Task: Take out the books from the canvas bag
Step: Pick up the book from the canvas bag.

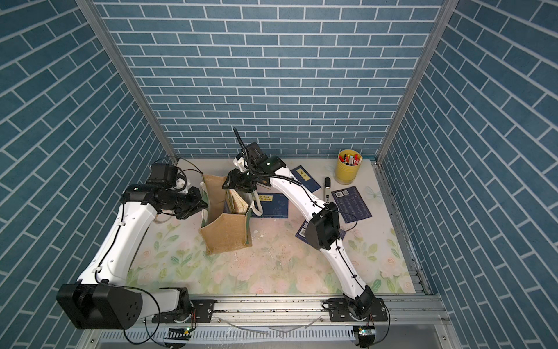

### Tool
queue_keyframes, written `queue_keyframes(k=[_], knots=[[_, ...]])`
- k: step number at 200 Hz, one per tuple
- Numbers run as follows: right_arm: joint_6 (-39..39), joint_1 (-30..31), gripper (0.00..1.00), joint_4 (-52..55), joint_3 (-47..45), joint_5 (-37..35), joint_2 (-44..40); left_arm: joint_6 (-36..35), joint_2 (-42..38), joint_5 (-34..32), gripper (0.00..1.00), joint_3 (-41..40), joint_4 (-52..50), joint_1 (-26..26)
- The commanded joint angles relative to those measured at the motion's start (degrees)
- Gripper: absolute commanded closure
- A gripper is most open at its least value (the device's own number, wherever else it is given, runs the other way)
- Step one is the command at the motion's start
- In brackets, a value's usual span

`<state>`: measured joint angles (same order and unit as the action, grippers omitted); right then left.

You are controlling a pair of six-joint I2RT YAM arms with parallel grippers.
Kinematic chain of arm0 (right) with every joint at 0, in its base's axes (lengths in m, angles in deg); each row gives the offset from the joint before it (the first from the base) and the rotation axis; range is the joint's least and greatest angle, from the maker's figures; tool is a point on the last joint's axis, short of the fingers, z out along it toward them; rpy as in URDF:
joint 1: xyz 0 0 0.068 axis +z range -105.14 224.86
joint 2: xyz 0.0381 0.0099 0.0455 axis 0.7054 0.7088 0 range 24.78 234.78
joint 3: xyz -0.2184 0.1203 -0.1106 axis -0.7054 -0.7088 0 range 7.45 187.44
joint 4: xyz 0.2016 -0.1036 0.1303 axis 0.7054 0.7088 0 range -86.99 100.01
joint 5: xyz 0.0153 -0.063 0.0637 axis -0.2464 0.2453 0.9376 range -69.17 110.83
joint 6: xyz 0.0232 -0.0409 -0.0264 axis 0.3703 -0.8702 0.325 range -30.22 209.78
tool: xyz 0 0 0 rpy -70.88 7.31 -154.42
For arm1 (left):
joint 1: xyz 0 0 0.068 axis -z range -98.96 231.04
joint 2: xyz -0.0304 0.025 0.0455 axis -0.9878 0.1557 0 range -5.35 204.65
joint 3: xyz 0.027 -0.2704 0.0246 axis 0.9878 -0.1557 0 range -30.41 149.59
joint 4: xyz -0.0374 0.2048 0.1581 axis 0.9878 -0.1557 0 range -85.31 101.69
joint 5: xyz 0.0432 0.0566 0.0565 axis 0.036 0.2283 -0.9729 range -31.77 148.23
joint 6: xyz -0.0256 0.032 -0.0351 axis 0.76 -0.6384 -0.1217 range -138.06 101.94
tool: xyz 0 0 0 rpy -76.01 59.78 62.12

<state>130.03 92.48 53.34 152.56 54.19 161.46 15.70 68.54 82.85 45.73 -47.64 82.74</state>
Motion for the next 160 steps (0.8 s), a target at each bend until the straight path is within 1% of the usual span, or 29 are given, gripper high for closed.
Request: queue_keyframes(k=[1, 30, 42, 51, 68, 78, 87, 94, 115, 154, 160], knots=[[-4.1, 1.1, 0.42, 7.9, 1.3, -4.0, 1.6, -0.7, 0.6, -0.4, 1.00, 1.5, -1.2, 0.2], [-6.0, 2.0, 0.43, 10.5, 1.0, -6.1, 1.9, -0.7, 0.7, -0.5, 1.00, 1.1, -1.1, 0.2], [-6.4, 2.4, 0.48, 11.0, 1.0, -6.8, 2.0, -0.6, 0.9, -0.5, 1.00, 1.2, -1.1, 0.2], [-6.7, 2.6, 0.55, 11.4, 1.0, -7.9, 1.9, -0.5, 1.0, -0.6, 1.00, 1.2, -1.2, 0.2], [-6.9, 2.8, 0.79, 11.6, 0.7, -11.1, 0.8, -0.6, 1.1, -1.2, 1.00, 1.5, -1.8, 0.2], [-7.4, 3.0, 0.90, 11.0, 0.3, -12.7, -0.3, -0.7, 1.3, -2.2, 1.00, 1.8, -2.3, 0.2], [-8.0, 3.1, 0.97, 9.9, -0.5, -13.9, -1.7, -0.9, 1.2, -3.1, 1.00, 2.1, -2.6, 0.2], [-8.5, 3.1, 1.00, 9.2, -1.0, -14.6, -2.7, -0.9, 1.3, -3.5, 1.00, 2.2, -2.9, 0.2], [-9.8, 3.0, 1.00, 8.1, -1.4, -16.3, -5.2, -0.7, 1.3, -5.2, 1.00, 2.7, -3.8, 0.2], [-10.7, 3.0, 1.00, 4.3, -2.0, -18.0, -10.6, -0.2, 1.4, -10.6, 1.00, 3.4, -7.0, 0.2], [-10.7, 2.9, 1.00, 3.4, -2.0, -18.1, -13.2, -0.1, 1.4, -10.9, 1.00, 3.4, -7.3, 0.2]])
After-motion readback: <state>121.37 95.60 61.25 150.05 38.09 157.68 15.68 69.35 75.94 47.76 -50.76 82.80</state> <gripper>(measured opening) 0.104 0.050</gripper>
